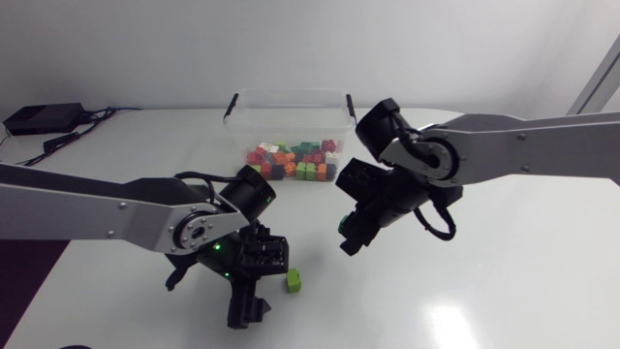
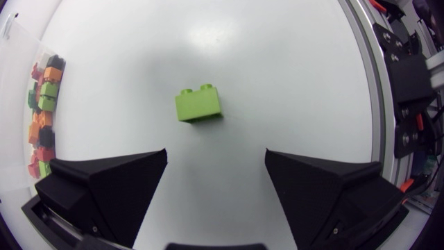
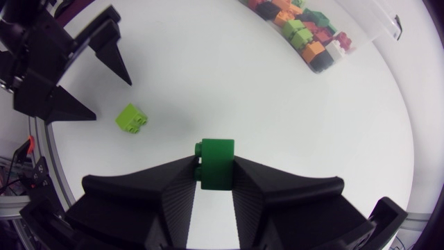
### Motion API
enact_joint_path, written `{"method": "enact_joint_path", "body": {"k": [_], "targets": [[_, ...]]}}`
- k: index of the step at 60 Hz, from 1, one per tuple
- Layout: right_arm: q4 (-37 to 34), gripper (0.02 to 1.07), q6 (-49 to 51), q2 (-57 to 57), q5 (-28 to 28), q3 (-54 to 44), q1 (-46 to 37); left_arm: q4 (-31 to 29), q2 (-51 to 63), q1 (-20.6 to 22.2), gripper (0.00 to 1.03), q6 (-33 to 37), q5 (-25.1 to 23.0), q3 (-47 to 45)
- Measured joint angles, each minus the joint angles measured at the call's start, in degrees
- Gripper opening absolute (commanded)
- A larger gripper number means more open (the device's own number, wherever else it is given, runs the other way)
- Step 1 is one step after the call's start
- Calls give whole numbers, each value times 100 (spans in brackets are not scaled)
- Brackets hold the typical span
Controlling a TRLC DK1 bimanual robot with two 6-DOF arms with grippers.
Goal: Place the duplo bricks in the container
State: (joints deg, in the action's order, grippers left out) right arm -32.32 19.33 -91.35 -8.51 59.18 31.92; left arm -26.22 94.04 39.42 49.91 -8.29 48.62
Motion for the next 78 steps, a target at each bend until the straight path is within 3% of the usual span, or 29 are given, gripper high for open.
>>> {"method": "enact_joint_path", "body": {"k": [20,49,62,67,72,78], "targets": [[59,33,0,1064,-579,-81,-931,129,813,11,91,-483,0,802],[-9,33,-7,1668,-1082,-74,-1742,129,1040,50,84,-796,-20,852],[-11,33,-109,1696,-1099,-44,-1742,129,1117,79,72,-824,-48,964],[-11,33,-136,1700,-1102,44,-1742,129,1169,79,56,-835,-85,981],[4,33,-179,1698,-1104,186,-1742,129,1189,83,28,-837,-105,990],[131,33,-269,1657,-1121,352,-1740,129,1189,83,27,-837,-107,994]]}}
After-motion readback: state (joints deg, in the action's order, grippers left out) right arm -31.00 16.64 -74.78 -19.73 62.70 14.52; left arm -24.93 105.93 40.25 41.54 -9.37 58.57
